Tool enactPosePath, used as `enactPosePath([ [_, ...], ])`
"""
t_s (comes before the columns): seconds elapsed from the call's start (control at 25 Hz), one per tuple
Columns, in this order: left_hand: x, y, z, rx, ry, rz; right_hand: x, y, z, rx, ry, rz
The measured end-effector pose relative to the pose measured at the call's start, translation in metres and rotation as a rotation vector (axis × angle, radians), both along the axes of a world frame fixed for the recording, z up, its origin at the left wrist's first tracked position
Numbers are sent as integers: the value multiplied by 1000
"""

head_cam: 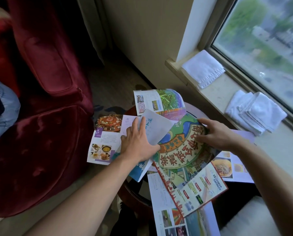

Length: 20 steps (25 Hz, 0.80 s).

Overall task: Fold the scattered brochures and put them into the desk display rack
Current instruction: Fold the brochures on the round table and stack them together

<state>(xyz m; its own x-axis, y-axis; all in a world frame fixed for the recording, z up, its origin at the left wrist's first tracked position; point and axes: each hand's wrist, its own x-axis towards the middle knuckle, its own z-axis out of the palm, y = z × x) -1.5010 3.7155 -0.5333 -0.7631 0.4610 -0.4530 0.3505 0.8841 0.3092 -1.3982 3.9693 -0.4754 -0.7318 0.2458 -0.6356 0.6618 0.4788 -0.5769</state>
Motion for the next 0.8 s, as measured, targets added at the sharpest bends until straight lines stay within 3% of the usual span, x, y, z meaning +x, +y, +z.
enactPosePath([
  [0.16,3,2,-3,30,-65,121,-8,-18,-7,26,54,34],
  [0.32,2,-3,-6,53,-40,150,-10,-26,-13,-256,20,36],
  [0.44,8,3,-6,63,-28,94,-18,-41,-19,-138,-45,47],
  [0.52,14,6,-7,75,-44,124,-20,-50,-22,-76,27,-151],
  [0.64,11,6,-6,127,-114,318,-12,-59,-27,-420,153,-662],
  [0.8,14,21,2,162,-211,315,-6,-97,-32,-520,158,-771],
])
